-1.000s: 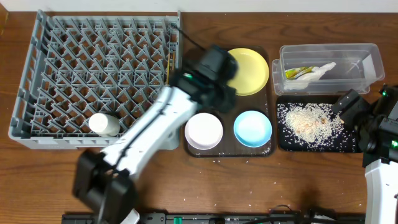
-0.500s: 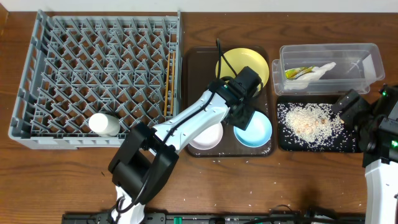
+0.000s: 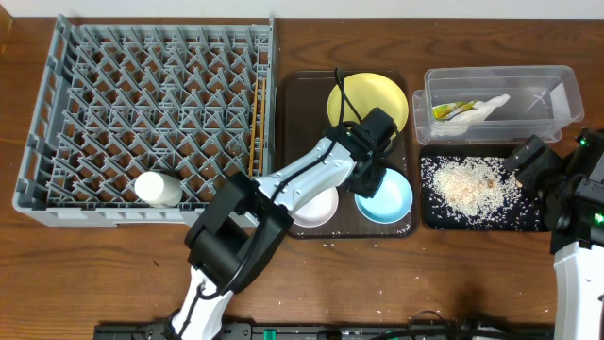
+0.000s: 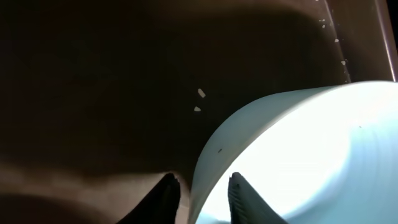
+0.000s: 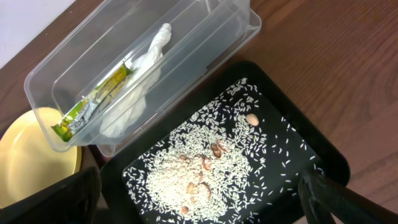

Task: Sort waste into correct bins and load items into the dishwasher
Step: 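Grasp the blue bowl rim with the left gripper and lift it to the rack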

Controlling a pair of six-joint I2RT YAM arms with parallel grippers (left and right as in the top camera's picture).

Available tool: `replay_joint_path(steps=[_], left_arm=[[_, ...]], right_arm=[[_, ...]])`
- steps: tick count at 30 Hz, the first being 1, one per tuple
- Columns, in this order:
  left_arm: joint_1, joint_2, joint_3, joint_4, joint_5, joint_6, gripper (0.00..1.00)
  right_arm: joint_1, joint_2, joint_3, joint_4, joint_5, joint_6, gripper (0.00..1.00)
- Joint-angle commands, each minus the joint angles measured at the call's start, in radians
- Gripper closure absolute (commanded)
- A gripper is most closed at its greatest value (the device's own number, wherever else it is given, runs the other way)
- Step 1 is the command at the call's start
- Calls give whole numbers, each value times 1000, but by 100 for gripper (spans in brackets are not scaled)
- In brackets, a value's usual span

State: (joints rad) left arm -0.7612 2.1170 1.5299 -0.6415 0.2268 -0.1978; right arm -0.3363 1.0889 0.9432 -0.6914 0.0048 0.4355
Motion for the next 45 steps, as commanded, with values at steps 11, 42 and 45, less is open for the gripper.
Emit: replay_joint_path(steps=[11,42,45], left_arm=[[3,37,31,5,28,20,92],[493,-330,-39,-199,-1326,209,93],[496,-283,-40,-198,-1427,135,93]], right_arm=[[-8,-2,11,-1,14,-6,1],[-6,-2,11,-5,14,-6,1],[-6,-2,11,-5,14,-6,1]])
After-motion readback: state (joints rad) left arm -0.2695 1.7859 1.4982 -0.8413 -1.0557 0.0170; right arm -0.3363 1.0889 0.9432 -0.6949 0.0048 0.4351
